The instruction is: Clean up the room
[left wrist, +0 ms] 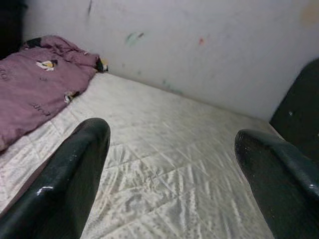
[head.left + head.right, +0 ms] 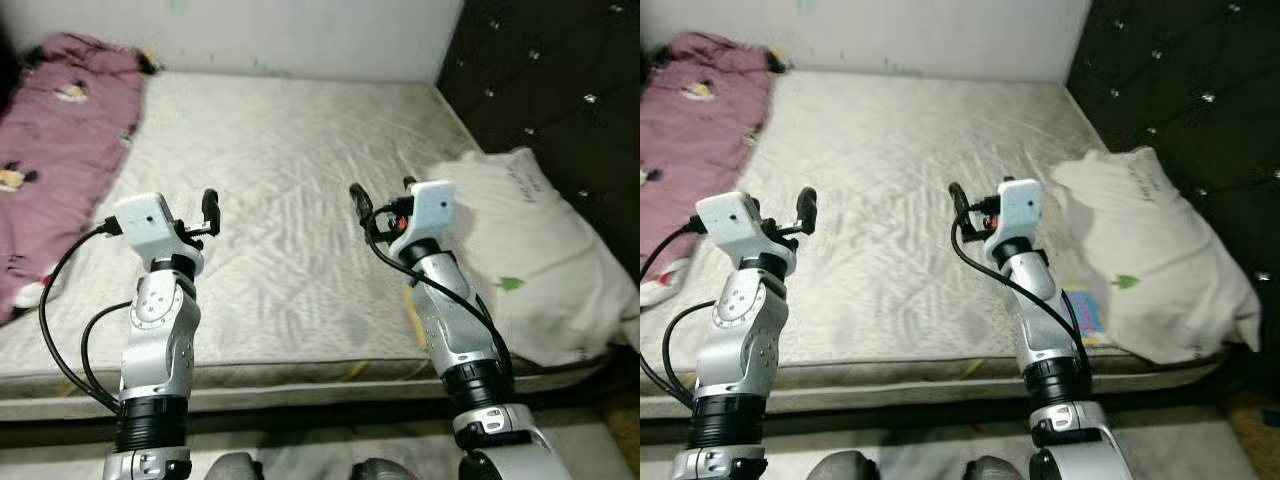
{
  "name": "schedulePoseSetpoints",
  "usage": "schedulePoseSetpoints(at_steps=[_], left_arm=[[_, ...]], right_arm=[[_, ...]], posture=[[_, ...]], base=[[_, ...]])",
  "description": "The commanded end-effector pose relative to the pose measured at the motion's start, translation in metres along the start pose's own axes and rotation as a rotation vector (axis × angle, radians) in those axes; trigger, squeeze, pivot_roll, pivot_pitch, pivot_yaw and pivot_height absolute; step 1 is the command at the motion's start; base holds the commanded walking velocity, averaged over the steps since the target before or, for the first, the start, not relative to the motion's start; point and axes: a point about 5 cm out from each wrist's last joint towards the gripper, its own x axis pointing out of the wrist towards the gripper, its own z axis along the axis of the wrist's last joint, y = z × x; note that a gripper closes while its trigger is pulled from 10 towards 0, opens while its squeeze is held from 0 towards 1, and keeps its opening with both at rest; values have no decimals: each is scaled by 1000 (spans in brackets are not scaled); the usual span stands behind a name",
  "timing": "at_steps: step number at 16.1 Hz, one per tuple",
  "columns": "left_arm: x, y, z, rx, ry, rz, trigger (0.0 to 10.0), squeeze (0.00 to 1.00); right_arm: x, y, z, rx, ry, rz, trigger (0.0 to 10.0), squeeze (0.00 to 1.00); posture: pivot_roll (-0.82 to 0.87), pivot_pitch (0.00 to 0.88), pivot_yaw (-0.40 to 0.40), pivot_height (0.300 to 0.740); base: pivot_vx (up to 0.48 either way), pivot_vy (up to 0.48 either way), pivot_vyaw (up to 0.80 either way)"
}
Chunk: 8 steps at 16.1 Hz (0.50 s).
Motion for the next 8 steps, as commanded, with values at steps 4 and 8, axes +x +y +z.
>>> schedulePoseSetpoints(at_steps=[4, 8], left_arm=[[1, -9, -1, -19, 6, -19, 10000, 0], [1, -9, -1, -23, 7, -19, 10000, 0]], right_arm=[[-3, -13, 0, -9, 10, -34, 10000, 0], [-3, -13, -1, -9, 16, -38, 10000, 0]], posture=[[38, 0, -50, 740], [38, 0, -49, 740]], base=[[0, 453, 0], [0, 451, 0]])
